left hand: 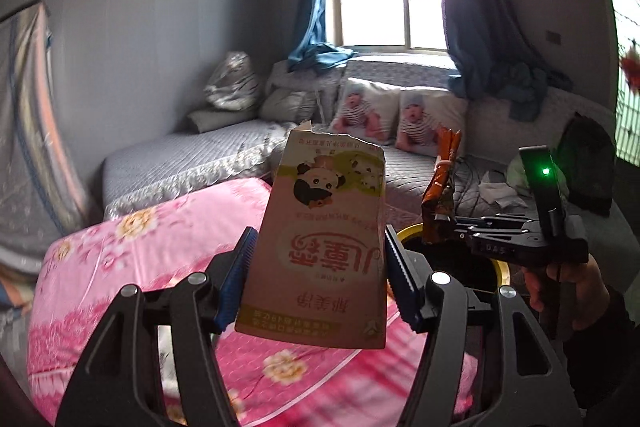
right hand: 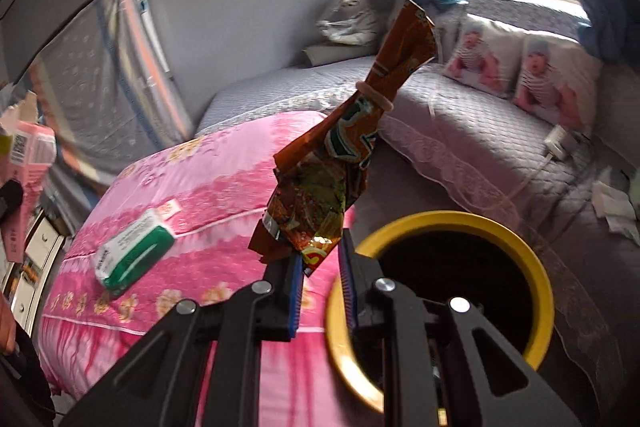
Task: Collect trash
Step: 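Carry the pink carton and snack wrappers in both tools over the yellow bin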
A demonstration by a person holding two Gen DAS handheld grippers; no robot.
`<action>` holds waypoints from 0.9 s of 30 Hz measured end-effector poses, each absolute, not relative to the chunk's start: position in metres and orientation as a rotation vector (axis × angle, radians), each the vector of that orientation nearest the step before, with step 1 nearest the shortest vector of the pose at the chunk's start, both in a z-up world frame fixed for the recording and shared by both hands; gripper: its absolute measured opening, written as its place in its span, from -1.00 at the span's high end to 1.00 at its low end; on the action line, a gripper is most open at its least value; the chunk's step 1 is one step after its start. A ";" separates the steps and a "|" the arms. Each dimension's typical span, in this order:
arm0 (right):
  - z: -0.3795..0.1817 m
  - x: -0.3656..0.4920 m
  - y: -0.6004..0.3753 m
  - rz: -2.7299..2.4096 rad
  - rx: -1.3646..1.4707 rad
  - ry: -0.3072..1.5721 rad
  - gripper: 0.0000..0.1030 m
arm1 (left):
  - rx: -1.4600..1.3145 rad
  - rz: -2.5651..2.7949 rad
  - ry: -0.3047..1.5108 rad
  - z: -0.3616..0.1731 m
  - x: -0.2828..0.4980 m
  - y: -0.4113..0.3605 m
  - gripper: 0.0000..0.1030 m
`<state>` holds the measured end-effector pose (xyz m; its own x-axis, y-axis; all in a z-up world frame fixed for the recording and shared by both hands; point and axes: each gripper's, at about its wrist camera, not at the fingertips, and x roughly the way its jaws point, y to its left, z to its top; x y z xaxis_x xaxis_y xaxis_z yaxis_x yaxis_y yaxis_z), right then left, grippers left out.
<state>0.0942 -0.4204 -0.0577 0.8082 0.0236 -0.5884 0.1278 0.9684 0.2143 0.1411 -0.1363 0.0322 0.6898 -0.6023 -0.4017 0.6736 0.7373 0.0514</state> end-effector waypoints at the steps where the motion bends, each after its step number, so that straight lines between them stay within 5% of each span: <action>1: -0.061 0.092 -0.427 -0.071 0.259 0.631 0.70 | 0.207 -0.723 0.369 0.032 0.140 -0.142 -0.14; 27: -0.139 0.077 -0.501 -0.253 0.355 0.774 0.69 | 0.343 -0.824 0.429 -0.015 0.156 -0.294 -0.17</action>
<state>0.0770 -0.5006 -0.1388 0.6895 -0.0923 -0.7184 0.3497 0.9110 0.2187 0.1561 -0.2937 -0.0150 0.6027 -0.6280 -0.4923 0.7635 0.6332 0.1271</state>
